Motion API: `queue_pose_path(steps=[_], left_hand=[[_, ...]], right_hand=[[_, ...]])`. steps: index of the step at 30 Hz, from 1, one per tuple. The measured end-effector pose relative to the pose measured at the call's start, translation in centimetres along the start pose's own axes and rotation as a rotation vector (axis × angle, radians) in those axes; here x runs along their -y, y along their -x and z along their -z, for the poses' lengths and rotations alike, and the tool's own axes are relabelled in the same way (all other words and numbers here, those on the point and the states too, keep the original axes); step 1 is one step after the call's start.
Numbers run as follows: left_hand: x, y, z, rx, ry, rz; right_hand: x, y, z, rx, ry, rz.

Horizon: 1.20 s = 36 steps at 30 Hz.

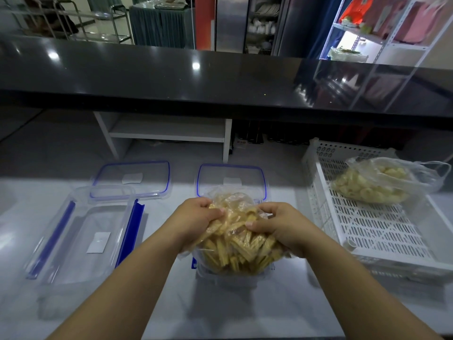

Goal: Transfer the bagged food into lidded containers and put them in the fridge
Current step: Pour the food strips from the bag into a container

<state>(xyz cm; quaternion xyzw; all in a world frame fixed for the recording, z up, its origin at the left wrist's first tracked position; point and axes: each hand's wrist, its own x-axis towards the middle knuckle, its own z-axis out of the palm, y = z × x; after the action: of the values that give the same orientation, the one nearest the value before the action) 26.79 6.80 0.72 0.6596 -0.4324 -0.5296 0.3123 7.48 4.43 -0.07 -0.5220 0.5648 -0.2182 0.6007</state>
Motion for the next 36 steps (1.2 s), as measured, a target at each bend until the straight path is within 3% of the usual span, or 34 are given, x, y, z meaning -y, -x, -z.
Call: queue_pose_path(steps=[7, 14, 28, 36], left_hand=[[-1.0, -0.5, 0.0, -0.060, 0.110, -0.043], [0.1, 0.5, -0.4, 0.043, 0.119, -0.013], [0.1, 3.3, 0.4, 0.146, 0.164, 0.057], [-1.3, 2.5, 1.3, 0.147, 0.186, 0.011]], right_hand=[[1.2, -0.4, -0.1, -0.129, -0.099, 0.075], [0.0, 0.5, -1.3, -0.036, -0.092, -0.005], [0.4, 2.8, -1.4, -0.030, -0.030, -0.050], [2.8, 2.7, -0.3, -0.109, -0.039, 0.047]])
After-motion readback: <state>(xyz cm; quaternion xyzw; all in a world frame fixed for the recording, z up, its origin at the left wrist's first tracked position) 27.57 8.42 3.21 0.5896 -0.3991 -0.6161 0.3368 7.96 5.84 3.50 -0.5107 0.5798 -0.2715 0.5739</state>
